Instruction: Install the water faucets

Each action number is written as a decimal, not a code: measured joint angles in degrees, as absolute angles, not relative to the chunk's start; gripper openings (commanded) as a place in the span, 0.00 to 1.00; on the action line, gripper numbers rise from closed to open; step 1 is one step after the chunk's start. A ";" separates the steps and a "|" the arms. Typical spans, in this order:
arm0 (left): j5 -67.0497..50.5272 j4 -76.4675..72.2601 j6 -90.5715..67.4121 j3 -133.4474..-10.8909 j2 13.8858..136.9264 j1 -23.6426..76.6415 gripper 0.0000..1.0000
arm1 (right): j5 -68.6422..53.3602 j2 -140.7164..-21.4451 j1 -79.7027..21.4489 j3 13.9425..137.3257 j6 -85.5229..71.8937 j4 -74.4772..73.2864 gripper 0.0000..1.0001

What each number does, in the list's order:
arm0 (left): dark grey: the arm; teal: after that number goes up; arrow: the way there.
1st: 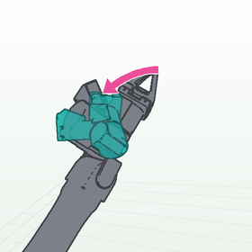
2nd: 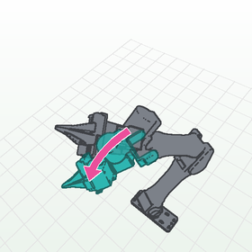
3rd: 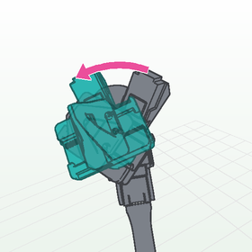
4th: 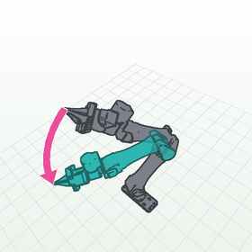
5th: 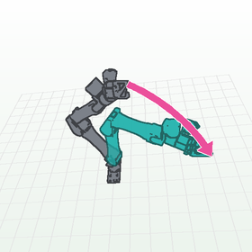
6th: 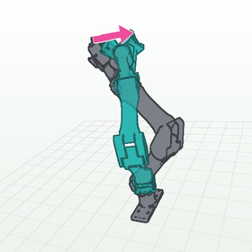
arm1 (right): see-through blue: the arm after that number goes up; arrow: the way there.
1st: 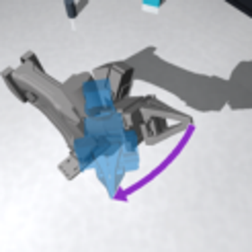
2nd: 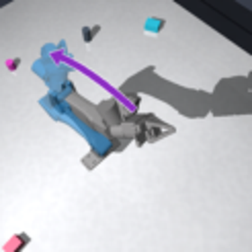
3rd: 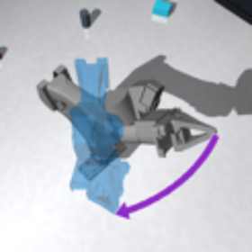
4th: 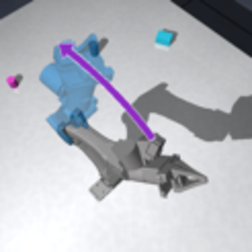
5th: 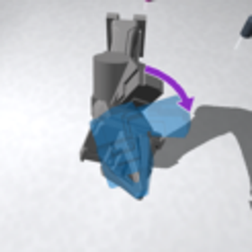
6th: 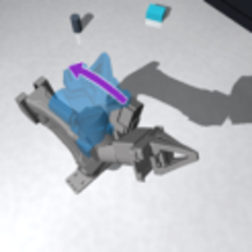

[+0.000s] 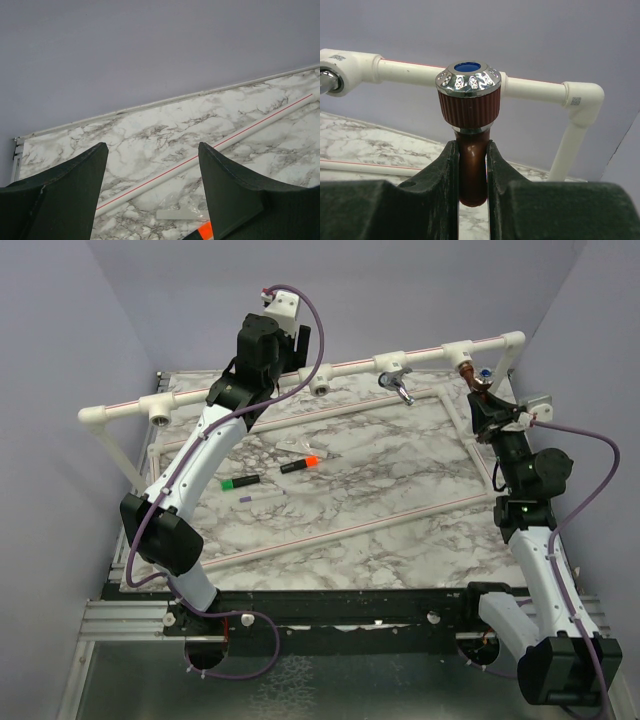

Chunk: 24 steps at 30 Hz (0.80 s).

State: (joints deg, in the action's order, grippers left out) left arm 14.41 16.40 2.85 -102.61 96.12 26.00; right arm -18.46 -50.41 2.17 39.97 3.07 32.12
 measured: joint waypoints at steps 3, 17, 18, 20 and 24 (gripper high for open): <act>14.39 16.40 2.85 -102.61 96.12 26.00 0.75 | -18.13 -50.35 2.26 39.20 0.12 33.34 0.01; 14.39 16.40 2.85 -102.61 96.14 26.00 0.75 | -14.59 -51.00 2.28 37.93 -16.58 36.18 0.01; 14.39 16.40 2.85 -102.61 96.14 26.00 0.75 | -14.35 -51.05 2.28 37.93 -17.82 36.18 0.01; 14.39 16.38 2.85 -102.61 96.14 26.00 0.75 | -13.76 -51.13 2.33 37.93 -20.40 36.21 0.01; 14.39 16.36 2.85 -102.61 96.16 26.00 0.75 | -11.92 -51.22 2.33 37.93 -25.82 35.88 0.01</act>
State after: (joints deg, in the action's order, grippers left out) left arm 14.39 16.36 2.85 -102.61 96.16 26.00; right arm -11.92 -51.22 2.33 37.93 -25.82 35.88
